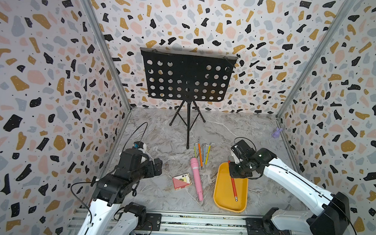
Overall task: Put the hex key on the desktop into the storage box
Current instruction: Place the Allen key in the storage box.
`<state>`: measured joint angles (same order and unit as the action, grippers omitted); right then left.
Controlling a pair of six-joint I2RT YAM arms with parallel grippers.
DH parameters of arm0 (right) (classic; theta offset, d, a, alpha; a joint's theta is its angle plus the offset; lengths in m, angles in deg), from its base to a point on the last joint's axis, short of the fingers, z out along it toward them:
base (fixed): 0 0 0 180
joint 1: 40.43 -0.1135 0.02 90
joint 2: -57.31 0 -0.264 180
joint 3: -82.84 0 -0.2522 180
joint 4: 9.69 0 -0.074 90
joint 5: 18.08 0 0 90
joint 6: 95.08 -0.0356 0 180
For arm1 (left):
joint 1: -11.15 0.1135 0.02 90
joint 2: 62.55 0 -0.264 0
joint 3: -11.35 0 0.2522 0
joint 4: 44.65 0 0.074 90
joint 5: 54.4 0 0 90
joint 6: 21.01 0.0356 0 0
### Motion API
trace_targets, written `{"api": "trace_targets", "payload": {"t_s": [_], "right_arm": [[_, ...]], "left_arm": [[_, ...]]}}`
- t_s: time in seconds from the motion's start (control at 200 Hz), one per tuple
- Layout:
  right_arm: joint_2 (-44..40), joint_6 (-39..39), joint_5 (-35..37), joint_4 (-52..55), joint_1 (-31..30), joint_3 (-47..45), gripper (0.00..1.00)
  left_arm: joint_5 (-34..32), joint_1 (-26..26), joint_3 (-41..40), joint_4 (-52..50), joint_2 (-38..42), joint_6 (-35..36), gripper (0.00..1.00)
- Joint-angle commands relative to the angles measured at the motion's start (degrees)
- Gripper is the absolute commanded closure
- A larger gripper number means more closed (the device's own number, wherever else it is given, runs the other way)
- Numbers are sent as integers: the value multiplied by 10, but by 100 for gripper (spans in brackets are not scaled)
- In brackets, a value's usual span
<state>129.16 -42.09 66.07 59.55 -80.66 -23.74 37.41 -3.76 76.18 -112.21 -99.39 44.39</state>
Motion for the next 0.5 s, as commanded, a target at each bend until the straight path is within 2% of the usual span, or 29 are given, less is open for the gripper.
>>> {"api": "trace_targets", "payload": {"t_s": [0.0, 0.23, 0.365, 0.496], "right_arm": [[-30, 1, -18, -5, 0, -21, 100], [-30, 6, -20, -7, -1, -38, 100], [-23, 11, -26, -10, -4, -39, 100], [-18, 14, -27, -5, -14, -34, 100]], "left_arm": [[43, -8, -10, 33, 8, 20, 3], [111, -63, -25, 64, 61, 34, 8], [117, -107, -28, 68, 115, 30, 9], [172, -110, -23, 57, 147, 21, 11]]}}
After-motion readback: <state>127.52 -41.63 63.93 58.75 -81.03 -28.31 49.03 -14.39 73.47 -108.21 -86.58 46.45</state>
